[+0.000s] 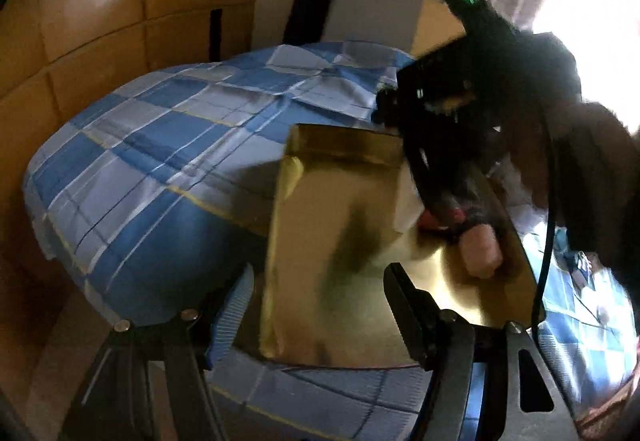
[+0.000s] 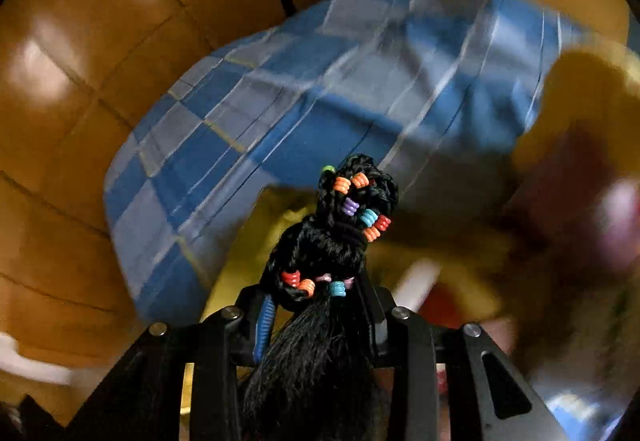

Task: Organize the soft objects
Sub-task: 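Carry the black braid to the gold tray and release it from the right tool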

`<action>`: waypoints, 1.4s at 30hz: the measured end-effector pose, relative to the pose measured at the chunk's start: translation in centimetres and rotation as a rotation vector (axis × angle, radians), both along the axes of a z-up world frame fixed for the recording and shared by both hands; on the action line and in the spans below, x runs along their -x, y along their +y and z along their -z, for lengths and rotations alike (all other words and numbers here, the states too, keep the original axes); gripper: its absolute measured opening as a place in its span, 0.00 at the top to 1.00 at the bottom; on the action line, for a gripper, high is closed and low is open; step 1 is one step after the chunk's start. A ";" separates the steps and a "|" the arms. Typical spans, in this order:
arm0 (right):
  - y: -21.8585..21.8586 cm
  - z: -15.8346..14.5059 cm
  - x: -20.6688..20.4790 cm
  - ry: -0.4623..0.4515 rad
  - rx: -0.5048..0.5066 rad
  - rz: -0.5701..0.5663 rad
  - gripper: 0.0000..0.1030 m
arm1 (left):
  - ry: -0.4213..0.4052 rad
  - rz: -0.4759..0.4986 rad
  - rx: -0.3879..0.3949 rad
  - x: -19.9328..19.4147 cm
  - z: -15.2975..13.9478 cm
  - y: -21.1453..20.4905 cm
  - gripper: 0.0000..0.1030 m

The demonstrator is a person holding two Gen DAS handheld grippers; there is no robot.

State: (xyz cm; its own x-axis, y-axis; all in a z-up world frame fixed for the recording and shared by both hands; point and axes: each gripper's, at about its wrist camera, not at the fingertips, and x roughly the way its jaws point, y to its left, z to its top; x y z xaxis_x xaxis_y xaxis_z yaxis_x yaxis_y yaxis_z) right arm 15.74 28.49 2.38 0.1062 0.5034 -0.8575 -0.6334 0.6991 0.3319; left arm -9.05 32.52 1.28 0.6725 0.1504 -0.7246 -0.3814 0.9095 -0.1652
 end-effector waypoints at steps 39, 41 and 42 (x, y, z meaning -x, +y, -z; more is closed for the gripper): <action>-9.2 -2.6 7.3 -0.363 -0.089 0.128 0.55 | 0.003 0.035 -0.070 0.2 -0.9 -2.8 0.33; -10.3 -3.2 7.7 -0.385 -0.098 0.138 0.55 | 0.002 0.049 -0.079 0.2 -1.0 -3.4 0.33; -11.1 -3.4 7.9 -0.396 -0.101 0.143 0.54 | 0.003 0.059 -0.083 0.1 -1.1 -3.7 0.33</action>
State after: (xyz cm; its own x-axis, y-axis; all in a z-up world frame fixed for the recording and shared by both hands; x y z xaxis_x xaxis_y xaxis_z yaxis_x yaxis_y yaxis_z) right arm 7.84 17.42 5.79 0.4919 0.5392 -0.6836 -0.6244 0.7657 0.1546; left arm -9.13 28.80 2.38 0.6801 0.1706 -0.7130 -0.3273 0.9409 -0.0872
